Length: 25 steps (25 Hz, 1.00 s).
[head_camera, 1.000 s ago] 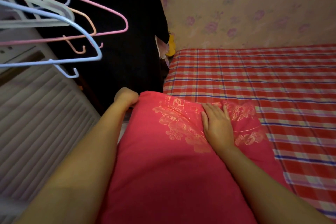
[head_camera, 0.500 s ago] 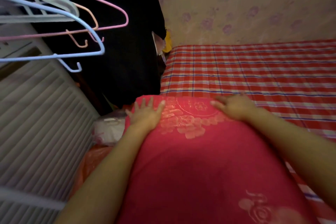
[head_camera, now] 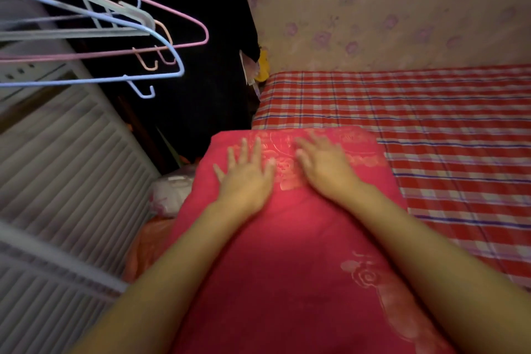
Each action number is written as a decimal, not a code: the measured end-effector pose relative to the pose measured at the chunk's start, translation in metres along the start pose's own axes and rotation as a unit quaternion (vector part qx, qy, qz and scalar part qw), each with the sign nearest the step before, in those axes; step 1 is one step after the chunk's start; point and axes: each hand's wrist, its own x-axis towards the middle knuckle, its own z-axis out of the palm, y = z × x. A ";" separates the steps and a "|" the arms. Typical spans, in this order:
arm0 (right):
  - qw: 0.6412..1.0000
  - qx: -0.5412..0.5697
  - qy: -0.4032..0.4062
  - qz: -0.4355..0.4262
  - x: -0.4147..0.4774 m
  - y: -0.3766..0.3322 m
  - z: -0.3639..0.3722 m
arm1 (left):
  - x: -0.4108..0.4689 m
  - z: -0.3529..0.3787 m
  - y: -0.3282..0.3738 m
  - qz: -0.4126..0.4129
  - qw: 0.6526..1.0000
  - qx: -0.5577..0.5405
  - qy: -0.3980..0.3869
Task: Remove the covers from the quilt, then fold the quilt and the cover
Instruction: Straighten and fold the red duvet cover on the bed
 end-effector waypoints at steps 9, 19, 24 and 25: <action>0.932 -0.078 -0.158 -0.317 -0.214 -0.047 0.007 | -0.198 0.037 -0.087 -0.111 0.991 0.072 0.008; 0.912 -0.124 -0.030 -0.391 -0.359 0.004 0.022 | -0.331 0.072 -0.126 -0.240 0.916 -0.284 0.149; 0.978 0.063 0.083 -0.178 -0.399 0.050 0.006 | -0.364 0.083 -0.122 -0.285 0.864 -0.311 0.273; 0.981 0.035 0.084 -0.171 -0.404 0.050 0.000 | -0.367 0.079 -0.122 -0.292 0.846 -0.328 0.301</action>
